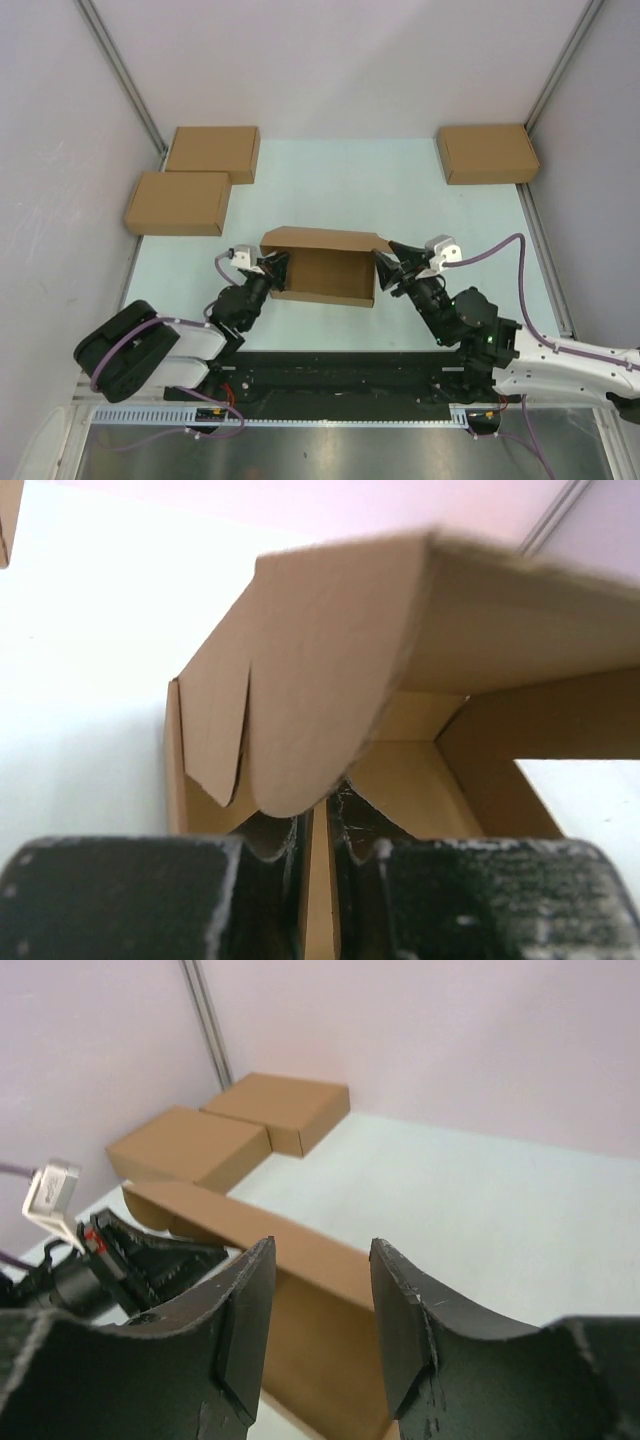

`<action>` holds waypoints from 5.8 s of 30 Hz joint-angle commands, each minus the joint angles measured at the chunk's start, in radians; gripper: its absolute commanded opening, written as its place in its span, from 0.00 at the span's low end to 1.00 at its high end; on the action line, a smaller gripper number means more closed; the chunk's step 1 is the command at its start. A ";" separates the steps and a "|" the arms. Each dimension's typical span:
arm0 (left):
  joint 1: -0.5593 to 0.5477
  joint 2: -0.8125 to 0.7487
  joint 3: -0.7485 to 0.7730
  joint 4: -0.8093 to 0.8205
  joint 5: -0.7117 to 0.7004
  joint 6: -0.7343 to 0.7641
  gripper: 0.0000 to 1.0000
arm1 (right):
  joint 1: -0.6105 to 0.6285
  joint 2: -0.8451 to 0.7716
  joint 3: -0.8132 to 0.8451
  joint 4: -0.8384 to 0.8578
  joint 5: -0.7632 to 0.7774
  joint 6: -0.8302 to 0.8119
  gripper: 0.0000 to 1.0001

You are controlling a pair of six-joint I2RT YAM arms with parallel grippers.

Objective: Fold the paper box

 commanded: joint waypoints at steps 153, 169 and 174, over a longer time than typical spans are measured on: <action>0.225 -0.272 0.107 -1.187 0.054 -0.829 0.64 | -0.918 0.414 -0.187 -0.216 -0.969 0.954 0.56; 0.302 0.240 0.475 -0.983 0.208 -0.668 0.64 | -1.002 0.953 -0.018 0.217 -1.127 1.038 0.55; 0.349 0.327 0.606 -1.026 0.235 -0.618 0.64 | -1.056 0.964 0.016 0.179 -1.120 1.020 0.54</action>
